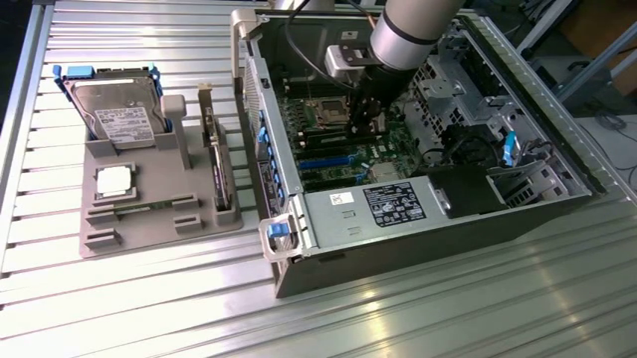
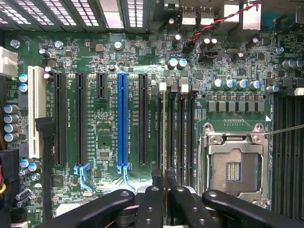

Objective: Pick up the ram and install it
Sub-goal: 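Insert the ram into the slot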

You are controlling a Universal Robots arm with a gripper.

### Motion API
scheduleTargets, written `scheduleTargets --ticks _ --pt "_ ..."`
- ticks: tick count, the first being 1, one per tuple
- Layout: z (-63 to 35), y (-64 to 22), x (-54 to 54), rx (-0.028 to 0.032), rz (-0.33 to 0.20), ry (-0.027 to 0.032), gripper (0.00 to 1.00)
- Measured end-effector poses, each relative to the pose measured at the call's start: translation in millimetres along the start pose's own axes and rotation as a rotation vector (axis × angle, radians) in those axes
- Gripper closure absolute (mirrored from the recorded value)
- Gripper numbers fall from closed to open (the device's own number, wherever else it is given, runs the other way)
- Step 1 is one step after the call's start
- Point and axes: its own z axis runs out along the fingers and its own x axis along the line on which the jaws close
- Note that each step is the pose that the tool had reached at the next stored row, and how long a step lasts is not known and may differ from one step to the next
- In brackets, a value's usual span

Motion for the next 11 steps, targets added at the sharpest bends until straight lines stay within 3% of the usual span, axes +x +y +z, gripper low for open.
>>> scheduleTargets --ticks 6,7,8,10,11 --pt "0.2 0.0 0.0 0.0002 0.0 -0.0003 0.87" --pt "0.0 0.4 0.0 0.0003 0.0 0.0015 0.8" --pt "-3.8 0.8 -1.6 0.0013 0.0 0.0065 0.8" --pt "-13.1 1.7 -6.9 0.0044 0.0 0.0127 0.82" --pt "-16.0 2.0 -9.4 0.0054 0.0 0.0151 0.88"
